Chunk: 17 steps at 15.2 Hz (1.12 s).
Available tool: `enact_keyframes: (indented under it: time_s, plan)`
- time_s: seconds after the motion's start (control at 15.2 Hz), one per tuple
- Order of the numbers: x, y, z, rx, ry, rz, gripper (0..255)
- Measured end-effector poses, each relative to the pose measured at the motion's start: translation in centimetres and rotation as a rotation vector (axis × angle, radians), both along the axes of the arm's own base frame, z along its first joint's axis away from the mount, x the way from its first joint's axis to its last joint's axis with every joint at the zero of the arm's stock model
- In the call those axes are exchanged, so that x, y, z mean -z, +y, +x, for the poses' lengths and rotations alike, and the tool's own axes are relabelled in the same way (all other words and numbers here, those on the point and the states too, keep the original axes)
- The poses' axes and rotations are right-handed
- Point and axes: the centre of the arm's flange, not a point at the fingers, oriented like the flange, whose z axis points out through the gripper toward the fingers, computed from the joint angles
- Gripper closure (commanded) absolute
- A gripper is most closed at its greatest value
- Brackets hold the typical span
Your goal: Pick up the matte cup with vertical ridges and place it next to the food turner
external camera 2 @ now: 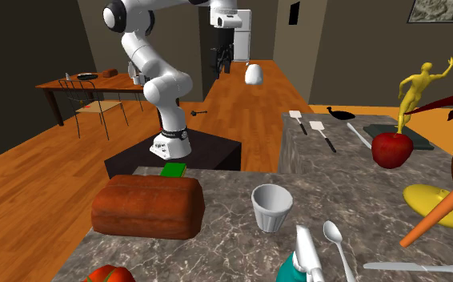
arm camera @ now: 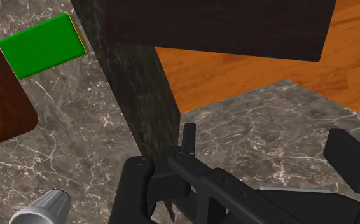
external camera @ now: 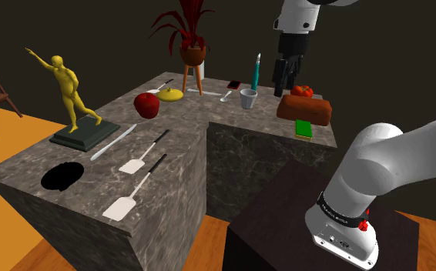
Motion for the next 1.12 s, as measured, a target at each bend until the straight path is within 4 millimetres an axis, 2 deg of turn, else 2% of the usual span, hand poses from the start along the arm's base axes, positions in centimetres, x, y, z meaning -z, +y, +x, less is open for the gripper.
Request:
enact_keyframes:
  time_s: [0.13,0.26,1.12]
  plan:
    - [0.1,-0.5,0.5,0.000,0.001,0.001,0]
    - [0.8,-2.2,1.7,-0.003,0.004,0.006,0]
    - [5.6,-14.7,12.9,-0.023,0.030,0.042,0]
